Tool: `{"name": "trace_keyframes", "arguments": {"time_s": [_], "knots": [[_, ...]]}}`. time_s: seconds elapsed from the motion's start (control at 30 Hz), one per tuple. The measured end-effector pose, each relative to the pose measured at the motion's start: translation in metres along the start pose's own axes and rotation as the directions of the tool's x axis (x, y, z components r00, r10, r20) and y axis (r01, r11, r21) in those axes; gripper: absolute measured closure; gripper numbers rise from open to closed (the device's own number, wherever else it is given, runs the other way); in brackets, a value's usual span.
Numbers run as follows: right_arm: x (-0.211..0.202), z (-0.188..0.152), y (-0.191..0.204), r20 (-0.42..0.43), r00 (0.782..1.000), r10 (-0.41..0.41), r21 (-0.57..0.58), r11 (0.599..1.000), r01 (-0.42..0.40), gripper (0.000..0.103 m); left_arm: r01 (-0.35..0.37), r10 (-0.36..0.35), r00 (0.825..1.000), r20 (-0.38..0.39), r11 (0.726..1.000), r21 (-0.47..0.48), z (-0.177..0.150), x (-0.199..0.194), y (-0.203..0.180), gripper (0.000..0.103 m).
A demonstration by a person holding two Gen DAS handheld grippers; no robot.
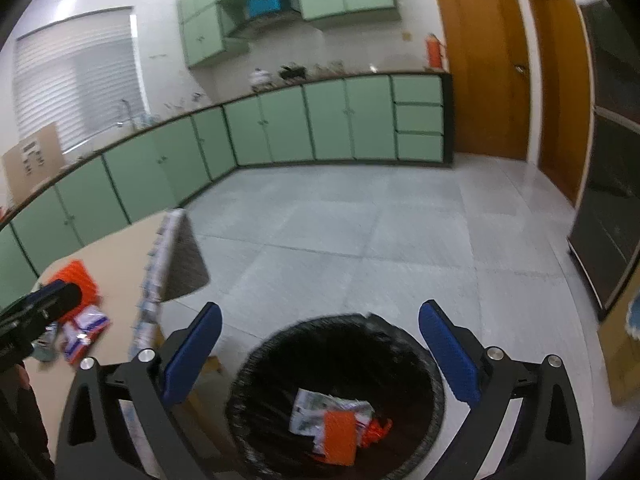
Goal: Collect trash
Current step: 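Move both open grippers back to the trash pile on the table, then grasp the green-white milk carton with the left gripper and lift it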
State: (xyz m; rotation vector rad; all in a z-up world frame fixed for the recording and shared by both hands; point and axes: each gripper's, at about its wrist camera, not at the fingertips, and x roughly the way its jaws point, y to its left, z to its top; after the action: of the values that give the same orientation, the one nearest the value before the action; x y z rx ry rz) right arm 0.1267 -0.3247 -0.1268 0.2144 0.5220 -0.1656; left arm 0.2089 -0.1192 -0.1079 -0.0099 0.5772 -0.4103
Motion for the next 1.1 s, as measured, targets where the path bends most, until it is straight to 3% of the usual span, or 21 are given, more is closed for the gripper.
{"name": "trace_keyframes", "arguments": {"time_s": [0.1,0.27,0.4,0.57,0.8,0.87,0.97,1.1], "knots": [[-0.004,0.006,0.027,0.022,0.999,0.048,-0.036,0.998,-0.047,0.006,-0.075,0.075,0.997,0.016,0.997,-0.028,-0.003,-0.021,0.027,0.023],[0.001,0.003,0.072,0.012,0.993,0.12,-0.078,0.99,-0.119,0.006,-0.255,0.257,0.966,0.022,0.965,-0.063,-0.011,-0.046,0.074,0.022],[0.009,-0.004,0.106,-0.011,0.986,0.169,-0.1,0.98,-0.169,0.006,-0.315,0.315,0.949,-0.016,0.945,-0.091,-0.017,-0.05,0.104,0.022],[0.019,-0.013,0.145,-0.035,0.978,0.205,-0.168,0.964,-0.208,0.006,-0.323,0.32,0.946,-0.044,0.937,-0.133,-0.022,-0.048,0.127,0.022],[0.026,-0.016,0.168,-0.052,0.974,0.219,-0.207,0.952,-0.225,0.006,-0.315,0.302,0.948,-0.095,0.932,-0.178,-0.026,-0.037,0.15,0.022],[0.028,-0.016,0.171,-0.056,0.974,0.218,-0.211,0.951,-0.225,0.006,-0.316,0.297,0.947,-0.117,0.929,-0.194,-0.025,-0.033,0.155,0.027],[0.03,-0.018,0.17,-0.062,0.974,0.219,-0.211,0.951,-0.227,0.006,-0.298,0.27,0.951,-0.151,0.93,-0.216,-0.025,-0.025,0.162,0.044],[0.032,-0.021,0.173,-0.068,0.972,0.223,-0.217,0.948,-0.233,0.006,-0.288,0.26,0.955,-0.145,0.928,-0.236,-0.026,-0.026,0.166,0.048]]}}
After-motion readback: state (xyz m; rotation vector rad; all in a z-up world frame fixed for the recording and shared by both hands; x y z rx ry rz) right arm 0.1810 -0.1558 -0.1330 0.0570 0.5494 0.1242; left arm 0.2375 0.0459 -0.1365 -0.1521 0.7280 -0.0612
